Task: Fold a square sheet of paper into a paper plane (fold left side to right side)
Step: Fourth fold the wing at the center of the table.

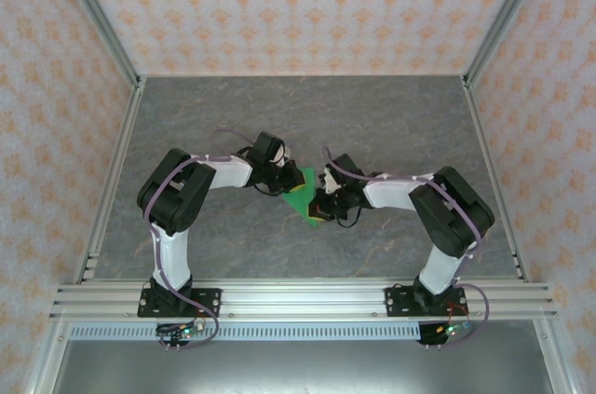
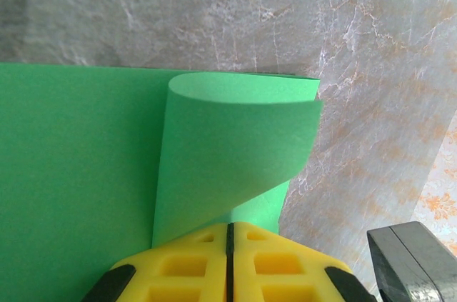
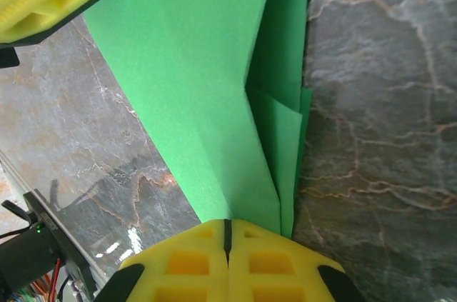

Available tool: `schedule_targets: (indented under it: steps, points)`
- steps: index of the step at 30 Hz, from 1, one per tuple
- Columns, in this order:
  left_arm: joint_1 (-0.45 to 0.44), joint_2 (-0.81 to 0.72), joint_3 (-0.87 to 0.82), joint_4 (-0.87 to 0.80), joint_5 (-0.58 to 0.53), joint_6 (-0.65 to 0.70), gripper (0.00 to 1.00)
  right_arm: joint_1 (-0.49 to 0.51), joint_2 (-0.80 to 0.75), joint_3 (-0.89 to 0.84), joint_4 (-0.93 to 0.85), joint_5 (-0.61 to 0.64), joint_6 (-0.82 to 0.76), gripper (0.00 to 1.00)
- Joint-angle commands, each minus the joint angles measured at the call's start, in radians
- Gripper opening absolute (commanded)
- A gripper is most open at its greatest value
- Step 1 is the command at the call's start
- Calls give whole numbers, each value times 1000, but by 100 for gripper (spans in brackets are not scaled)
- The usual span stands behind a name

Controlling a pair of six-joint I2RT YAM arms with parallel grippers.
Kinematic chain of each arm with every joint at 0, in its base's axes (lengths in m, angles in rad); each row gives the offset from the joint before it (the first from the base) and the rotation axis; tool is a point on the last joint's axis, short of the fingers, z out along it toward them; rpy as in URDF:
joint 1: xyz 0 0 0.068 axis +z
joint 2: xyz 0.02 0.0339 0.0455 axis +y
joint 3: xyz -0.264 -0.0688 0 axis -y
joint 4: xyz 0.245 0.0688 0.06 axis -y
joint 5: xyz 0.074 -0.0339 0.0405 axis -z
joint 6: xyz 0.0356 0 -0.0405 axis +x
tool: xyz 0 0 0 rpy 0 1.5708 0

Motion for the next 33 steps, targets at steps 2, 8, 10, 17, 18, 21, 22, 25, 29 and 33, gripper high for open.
schedule_targets:
  steps: [2, 8, 10, 17, 18, 21, 22, 25, 29, 33]
  points:
    - [2, -8, -8, -81, -50, 32, 8, -4, 25, -68, -65, 17, 10, 0]
    - [2, -105, -4, -35, -24, 46, 11, -9, 33, -91, -75, 42, 7, 0]
    - [0, -147, -12, -36, -24, 62, 11, -15, 39, -90, -69, 45, 4, 0]
    - [-17, -253, -111, 9, 19, 57, 5, -25, 60, -72, -82, 54, -20, 0]
    - [-22, -258, -121, 14, 22, 54, 4, -26, 62, -71, -81, 53, -21, 0]
    - [-44, -249, -150, 63, 50, 35, 2, -26, 64, -67, -91, 60, -27, 0]
    - [-51, -242, -154, 84, 59, 24, 2, -26, 64, -66, -97, 61, -31, 0]
    - [-74, -217, -154, 107, 71, 14, 1, -26, 62, -63, -114, 71, -41, 0]
    - [-94, -181, -149, 112, 62, 5, 0, -26, 64, -59, -119, 72, -45, 0]
    - [-97, -144, -158, 124, 45, -15, 0, -26, 67, -53, -127, 72, -48, 0]
